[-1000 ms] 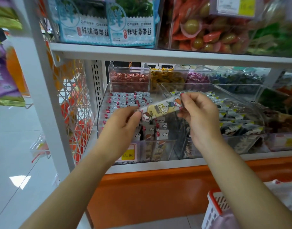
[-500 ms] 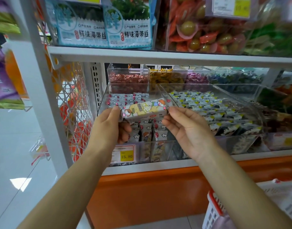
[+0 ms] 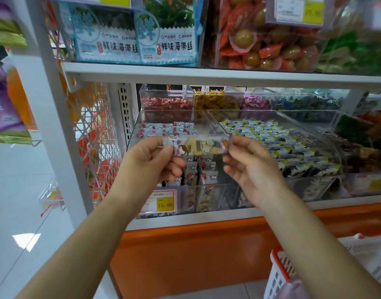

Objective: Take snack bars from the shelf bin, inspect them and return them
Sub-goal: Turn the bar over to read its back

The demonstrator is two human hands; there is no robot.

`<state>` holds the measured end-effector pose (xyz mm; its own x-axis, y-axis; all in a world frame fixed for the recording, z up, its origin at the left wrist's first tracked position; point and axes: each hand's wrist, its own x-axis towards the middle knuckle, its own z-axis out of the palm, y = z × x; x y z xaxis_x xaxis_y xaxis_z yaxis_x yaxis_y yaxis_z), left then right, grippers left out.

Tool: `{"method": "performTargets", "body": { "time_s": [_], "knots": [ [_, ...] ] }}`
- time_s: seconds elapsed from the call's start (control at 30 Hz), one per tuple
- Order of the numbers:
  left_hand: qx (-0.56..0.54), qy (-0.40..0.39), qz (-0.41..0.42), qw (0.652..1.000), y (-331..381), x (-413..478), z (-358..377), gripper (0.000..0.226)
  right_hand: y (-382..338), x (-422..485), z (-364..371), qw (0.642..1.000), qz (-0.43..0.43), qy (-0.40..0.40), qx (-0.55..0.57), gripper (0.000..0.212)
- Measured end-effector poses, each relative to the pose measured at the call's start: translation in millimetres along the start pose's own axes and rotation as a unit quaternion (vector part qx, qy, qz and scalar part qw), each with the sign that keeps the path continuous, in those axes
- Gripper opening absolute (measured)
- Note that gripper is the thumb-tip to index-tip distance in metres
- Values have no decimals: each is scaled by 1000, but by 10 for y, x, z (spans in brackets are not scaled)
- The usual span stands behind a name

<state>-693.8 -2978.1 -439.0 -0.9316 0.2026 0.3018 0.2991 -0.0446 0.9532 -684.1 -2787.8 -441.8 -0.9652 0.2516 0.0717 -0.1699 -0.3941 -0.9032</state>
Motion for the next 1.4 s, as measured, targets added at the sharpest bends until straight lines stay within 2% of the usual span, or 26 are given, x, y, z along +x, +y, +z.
{"method": "performTargets", "body": {
  "time_s": [0.1, 0.17, 0.27, 0.33, 0.47, 0.57, 0.7, 0.83, 0.97, 1.07, 1.2, 1.4],
  "knots": [
    [118, 21, 70, 990, -24, -26, 24, 34, -30, -4, -14, 999, -40, -10, -34, 25],
    [114, 40, 75, 990, -4, -41, 36, 41, -31, -12, 4, 998, -50, -22, -16, 19],
    [87, 45, 44, 994, 27, -41, 28, 45, 3, -22, 10, 990, -100, -36, -91, 16],
    [75, 34, 25, 996, 34, -47, 36, 38, 14, -19, 7, 982, -123, -45, -138, 20],
    [111, 40, 41, 992, 25, -52, 28, 22, 21, -5, -7, 965, -144, -59, -210, 24],
    [129, 47, 38, 990, 20, -39, -10, 21, 15, -9, -22, 952, -162, -70, -252, 16],
    [147, 17, 31, 988, 26, -37, -49, 21, -46, -15, -35, 956, -147, -92, -238, 17],
    [166, -10, 42, 985, 35, -29, -32, 20, -58, 6, -59, 940, -160, -64, -293, 22],
    [161, -13, 38, 986, 13, -35, -4, 4, -37, -14, -47, 900, -234, -67, -362, 17],
    [157, -8, 25, 987, 7, -18, -13, 12, -38, -36, -23, 877, -273, -82, -387, 16],
    [211, -2, 40, 977, 49, 6, -78, 25, -48, -25, -13, 879, -264, -108, -383, 18],
    [248, 3, 61, 967, 67, 5, -119, 28, -25, -15, -30, 902, -216, -132, -349, 20]
  ]
}}
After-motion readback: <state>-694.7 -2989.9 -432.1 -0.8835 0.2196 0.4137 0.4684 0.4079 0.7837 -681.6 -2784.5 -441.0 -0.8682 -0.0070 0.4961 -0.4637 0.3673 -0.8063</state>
